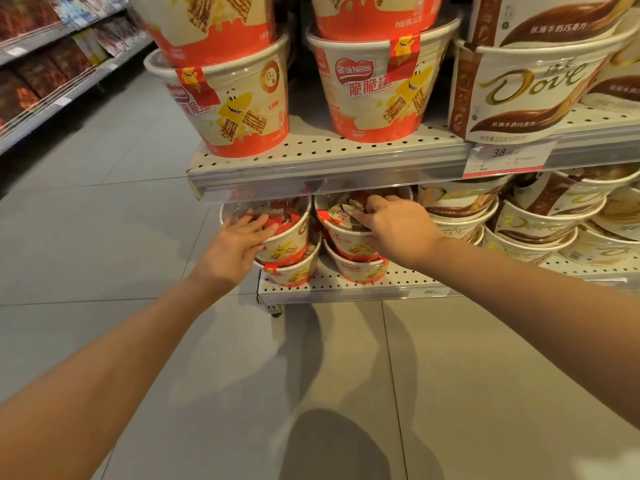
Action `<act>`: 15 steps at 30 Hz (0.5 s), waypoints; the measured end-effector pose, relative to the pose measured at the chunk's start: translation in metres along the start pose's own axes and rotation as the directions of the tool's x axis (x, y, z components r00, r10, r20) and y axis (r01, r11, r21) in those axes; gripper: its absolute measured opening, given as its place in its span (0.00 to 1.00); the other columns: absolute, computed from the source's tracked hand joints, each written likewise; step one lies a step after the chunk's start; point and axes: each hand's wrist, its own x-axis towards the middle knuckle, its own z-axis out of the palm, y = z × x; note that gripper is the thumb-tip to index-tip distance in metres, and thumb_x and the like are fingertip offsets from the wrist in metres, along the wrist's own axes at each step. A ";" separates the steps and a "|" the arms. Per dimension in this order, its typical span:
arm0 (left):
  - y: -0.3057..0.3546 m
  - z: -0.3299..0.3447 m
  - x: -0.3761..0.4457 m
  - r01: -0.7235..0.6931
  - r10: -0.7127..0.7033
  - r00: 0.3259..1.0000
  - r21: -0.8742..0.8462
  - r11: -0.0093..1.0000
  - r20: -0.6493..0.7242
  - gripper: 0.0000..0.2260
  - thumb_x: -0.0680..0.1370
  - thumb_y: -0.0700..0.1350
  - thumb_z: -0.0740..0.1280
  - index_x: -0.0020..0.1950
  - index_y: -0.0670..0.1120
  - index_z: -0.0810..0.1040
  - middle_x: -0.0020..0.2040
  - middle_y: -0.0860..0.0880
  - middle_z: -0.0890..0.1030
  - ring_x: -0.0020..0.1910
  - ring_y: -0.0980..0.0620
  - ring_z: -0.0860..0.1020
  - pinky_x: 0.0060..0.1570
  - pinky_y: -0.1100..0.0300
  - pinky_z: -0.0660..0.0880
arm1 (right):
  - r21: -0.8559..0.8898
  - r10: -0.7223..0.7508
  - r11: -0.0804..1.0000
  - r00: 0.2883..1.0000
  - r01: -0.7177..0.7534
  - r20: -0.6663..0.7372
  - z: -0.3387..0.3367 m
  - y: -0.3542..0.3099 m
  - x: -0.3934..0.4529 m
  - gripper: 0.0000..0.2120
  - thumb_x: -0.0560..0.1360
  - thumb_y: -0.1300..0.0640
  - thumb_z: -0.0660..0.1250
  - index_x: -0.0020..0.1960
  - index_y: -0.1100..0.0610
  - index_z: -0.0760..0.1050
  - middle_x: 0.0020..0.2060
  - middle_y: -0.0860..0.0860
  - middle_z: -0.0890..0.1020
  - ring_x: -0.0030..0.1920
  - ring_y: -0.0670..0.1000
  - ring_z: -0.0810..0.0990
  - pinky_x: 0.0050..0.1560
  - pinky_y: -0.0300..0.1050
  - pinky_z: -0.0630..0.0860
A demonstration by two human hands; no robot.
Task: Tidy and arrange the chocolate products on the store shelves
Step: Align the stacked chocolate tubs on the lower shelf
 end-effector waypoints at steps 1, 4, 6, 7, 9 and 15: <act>0.001 0.000 0.001 0.000 0.000 1.000 -0.006 1.000 0.000 0.20 0.77 0.35 0.63 0.69 0.42 0.68 0.70 0.43 0.68 0.73 0.41 0.61 0.73 0.49 0.52 | 0.002 0.006 1.000 1.000 -0.006 0.004 -0.001 -0.001 0.000 0.17 0.77 0.55 0.60 0.66 0.55 0.71 0.56 0.55 0.74 0.53 0.57 0.75 0.46 0.49 0.74; 0.008 0.001 0.003 0.019 -0.019 1.000 0.012 1.000 0.013 0.20 0.78 0.36 0.62 0.70 0.43 0.66 0.71 0.43 0.66 0.73 0.42 0.59 0.73 0.51 0.51 | 0.017 0.021 1.000 1.000 -0.021 0.000 -0.001 -0.003 0.001 0.18 0.78 0.54 0.60 0.67 0.56 0.70 0.56 0.56 0.74 0.54 0.57 0.75 0.47 0.50 0.74; 0.014 0.003 0.003 0.025 -0.026 0.999 0.025 0.999 0.022 0.21 0.78 0.37 0.62 0.71 0.44 0.64 0.72 0.43 0.64 0.74 0.42 0.57 0.73 0.51 0.49 | 0.052 0.035 0.998 0.999 -0.035 -0.012 0.001 -0.005 -0.001 0.20 0.78 0.54 0.60 0.68 0.56 0.69 0.57 0.56 0.74 0.54 0.57 0.74 0.50 0.50 0.73; 0.017 0.002 0.003 0.018 -0.020 0.999 0.044 0.999 0.030 0.22 0.78 0.38 0.62 0.72 0.44 0.63 0.73 0.43 0.63 0.74 0.42 0.57 0.73 0.51 0.49 | 0.077 0.046 0.996 0.999 -0.044 -0.021 0.002 -0.006 -0.003 0.21 0.78 0.54 0.60 0.70 0.56 0.67 0.58 0.56 0.74 0.55 0.57 0.73 0.52 0.50 0.73; 0.020 0.002 0.002 0.003 -0.009 0.998 0.101 0.995 0.058 0.24 0.78 0.39 0.62 0.74 0.45 0.60 0.74 0.44 0.62 0.75 0.42 0.56 0.73 0.50 0.49 | 0.123 0.066 0.991 0.997 -0.061 -0.040 0.004 -0.007 -0.009 0.23 0.78 0.56 0.59 0.72 0.56 0.64 0.61 0.56 0.73 0.57 0.57 0.72 0.55 0.50 0.71; 0.036 -0.007 -0.003 0.048 -0.068 0.992 0.177 0.983 0.104 0.26 0.78 0.44 0.63 0.74 0.49 0.60 0.74 0.47 0.63 0.73 0.46 0.61 0.71 0.49 0.60 | 0.237 0.057 0.969 0.997 -0.070 0.059 -0.005 -0.001 -0.017 0.28 0.76 0.58 0.61 0.74 0.56 0.58 0.68 0.55 0.69 0.63 0.57 0.68 0.65 0.50 0.67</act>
